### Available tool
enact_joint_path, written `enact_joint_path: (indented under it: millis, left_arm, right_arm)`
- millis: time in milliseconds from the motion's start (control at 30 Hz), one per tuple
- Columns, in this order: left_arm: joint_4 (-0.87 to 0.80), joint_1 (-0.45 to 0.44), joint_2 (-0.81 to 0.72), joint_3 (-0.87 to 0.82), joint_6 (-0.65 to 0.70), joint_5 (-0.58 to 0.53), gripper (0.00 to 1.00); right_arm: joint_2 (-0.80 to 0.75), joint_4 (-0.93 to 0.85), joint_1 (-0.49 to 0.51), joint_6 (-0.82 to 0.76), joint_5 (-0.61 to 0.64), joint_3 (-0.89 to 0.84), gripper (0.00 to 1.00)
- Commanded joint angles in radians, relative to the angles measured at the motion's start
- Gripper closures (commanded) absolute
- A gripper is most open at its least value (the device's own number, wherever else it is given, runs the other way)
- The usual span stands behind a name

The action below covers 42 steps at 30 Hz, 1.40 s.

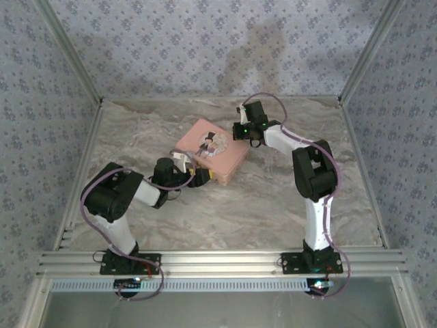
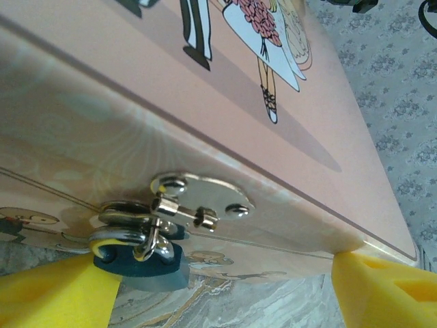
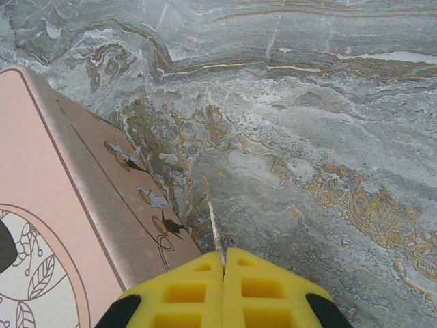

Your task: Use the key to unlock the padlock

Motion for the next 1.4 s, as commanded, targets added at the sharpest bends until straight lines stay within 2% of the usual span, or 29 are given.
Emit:
enact_joint_path:
  millis: [0, 200, 467, 533, 633, 733, 833, 967, 1133, 1367]
  left_arm:
    - [0.071, 0.013, -0.022, 0.043, 0.003, -0.036, 0.23]
    - [0.146, 0.031, -0.002, 0.033, -0.049, 0.070, 0.42]
    - [0.166, 0.062, -0.003, -0.002, -0.070, 0.093, 0.45]
    - [0.146, 0.067, -0.003, -0.003, -0.065, 0.098, 0.55]
    - [0.137, 0.071, 0.007, -0.008, -0.071, 0.103, 0.57]
    - [0.101, 0.074, 0.020, 0.002, -0.064, 0.108, 0.64]
    - [0.099, 0.076, 0.032, 0.007, -0.068, 0.107, 0.62]
    - [0.018, 0.079, 0.013, 0.009, -0.039, 0.065, 0.48]
    - [-0.007, 0.085, -0.002, -0.005, -0.009, 0.039, 0.39]
    - [0.042, 0.085, 0.043, 0.042, -0.010, 0.085, 0.36]
  right_arm:
    - [0.006, -0.101, 0.026, -0.005, -0.047, -0.036, 1.00]
    - [0.005, -0.098, 0.026, -0.007, -0.046, -0.039, 1.00]
    - [-0.002, -0.088, 0.022, -0.008, -0.044, -0.061, 1.00]
    - [-0.005, -0.086, 0.021, -0.010, -0.040, -0.067, 1.00]
    - [-0.015, -0.088, 0.015, -0.011, -0.034, -0.070, 1.00]
    - [-0.027, -0.096, 0.008, -0.018, -0.029, -0.071, 1.00]
    - [-0.049, -0.103, 0.000, -0.022, -0.018, -0.071, 1.00]
    - [-0.099, -0.129, 0.000, -0.021, 0.046, -0.083, 1.00]
    - [-0.183, -0.151, 0.000, 0.004, 0.117, -0.141, 1.00]
    - [-0.294, -0.184, 0.002, 0.074, 0.190, -0.256, 1.00]
